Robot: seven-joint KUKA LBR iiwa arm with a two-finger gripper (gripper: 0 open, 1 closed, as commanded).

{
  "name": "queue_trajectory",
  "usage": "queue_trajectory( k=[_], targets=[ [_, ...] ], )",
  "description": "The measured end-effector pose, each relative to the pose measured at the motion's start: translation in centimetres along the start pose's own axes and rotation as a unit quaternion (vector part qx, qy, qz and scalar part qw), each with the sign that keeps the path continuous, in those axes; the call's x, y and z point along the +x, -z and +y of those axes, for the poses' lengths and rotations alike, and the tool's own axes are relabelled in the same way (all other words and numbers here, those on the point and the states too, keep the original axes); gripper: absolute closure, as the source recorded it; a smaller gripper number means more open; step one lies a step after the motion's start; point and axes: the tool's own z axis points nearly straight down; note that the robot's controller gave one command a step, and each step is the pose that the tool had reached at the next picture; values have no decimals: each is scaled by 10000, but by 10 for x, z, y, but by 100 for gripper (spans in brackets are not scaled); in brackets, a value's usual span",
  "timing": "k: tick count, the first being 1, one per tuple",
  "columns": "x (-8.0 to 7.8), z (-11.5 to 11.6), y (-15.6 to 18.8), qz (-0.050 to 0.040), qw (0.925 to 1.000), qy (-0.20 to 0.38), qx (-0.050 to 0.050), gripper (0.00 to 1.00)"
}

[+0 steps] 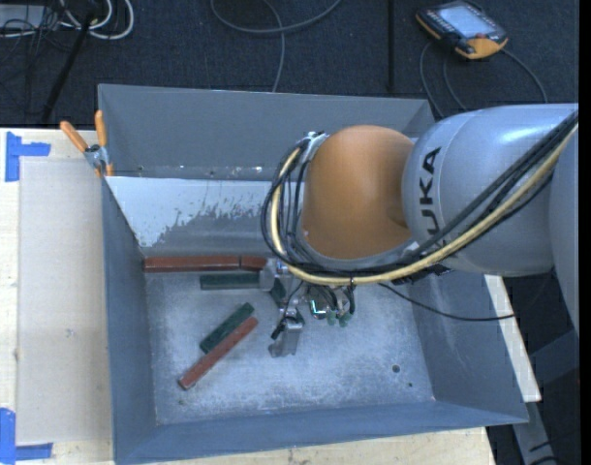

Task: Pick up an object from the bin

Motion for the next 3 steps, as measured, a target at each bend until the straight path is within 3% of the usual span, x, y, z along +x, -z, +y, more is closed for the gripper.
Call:
queue_trajectory(
  k=[1,2,3],
  targets=[
    [-2,-1,4,-35,10000,-15,-4,0],
    [-38,9,-39,-99,9999,67,-13,0],
    [-12,-2,-82,-35,9991,422,3,0]
  ],
)
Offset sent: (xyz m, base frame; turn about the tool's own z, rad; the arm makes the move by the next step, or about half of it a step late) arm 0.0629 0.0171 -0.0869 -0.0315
